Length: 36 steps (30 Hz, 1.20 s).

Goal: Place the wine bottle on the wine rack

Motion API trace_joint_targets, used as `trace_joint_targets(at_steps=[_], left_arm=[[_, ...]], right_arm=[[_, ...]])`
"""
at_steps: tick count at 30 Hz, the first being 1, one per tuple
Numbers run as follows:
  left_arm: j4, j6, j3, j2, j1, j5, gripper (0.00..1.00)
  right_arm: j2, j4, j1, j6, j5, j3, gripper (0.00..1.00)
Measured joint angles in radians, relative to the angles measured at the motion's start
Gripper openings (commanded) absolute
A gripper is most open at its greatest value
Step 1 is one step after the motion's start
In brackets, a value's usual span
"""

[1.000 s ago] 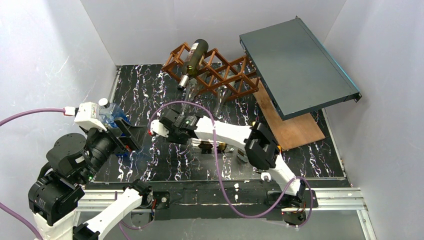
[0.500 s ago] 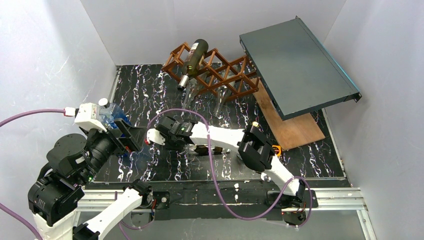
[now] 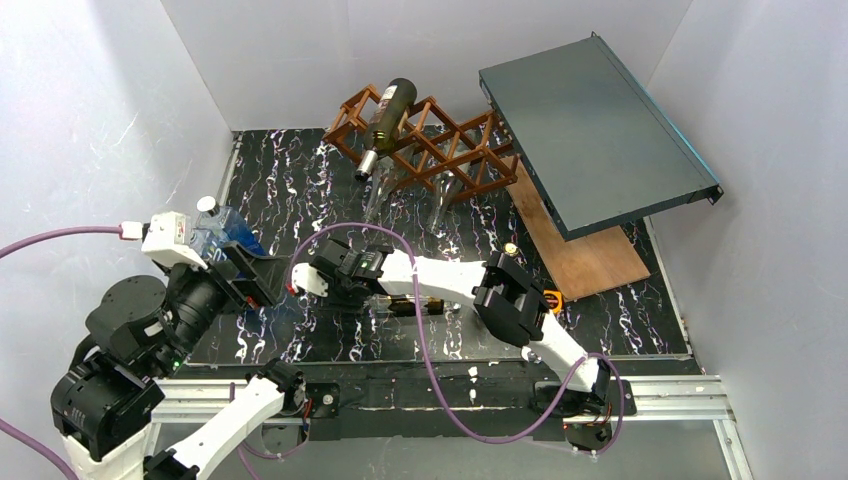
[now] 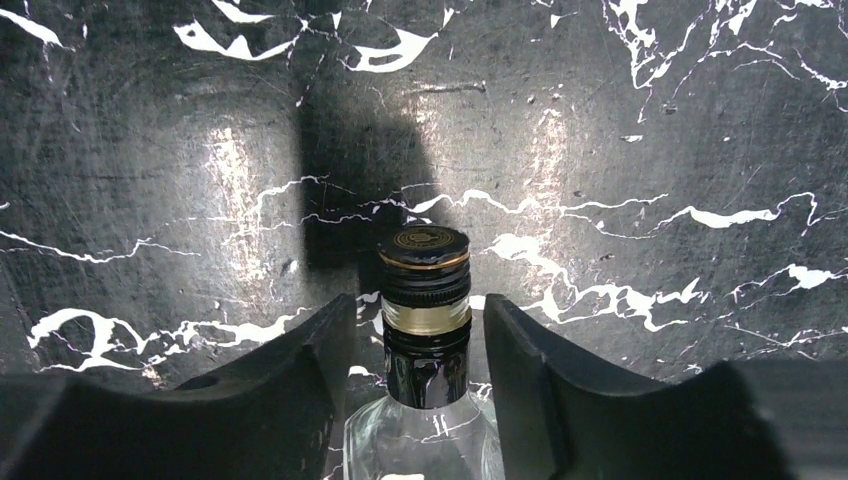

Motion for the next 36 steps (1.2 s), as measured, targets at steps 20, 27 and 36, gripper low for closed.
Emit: trace_joint_targets(at_steps=[20,27,36], left_arm=[[0.023,-0.004,-0.071,-0.045,0.0,-0.066,0.99],[0.087,-0.002,-0.212,-0.036,0.0,-0.019,0.99],[0.223,0.099,-0.439,0.153,0.0,0.192,0.97]], right_arm=[[-0.408,-0.004,-0.056,0.319,0.113,-0.071,0.87],[-0.704,-0.026,-0.239,0.475,0.249,-0.174,0.98],[-1.035,-0.056,-0.26,0.553,0.377,-0.239,0.98]])
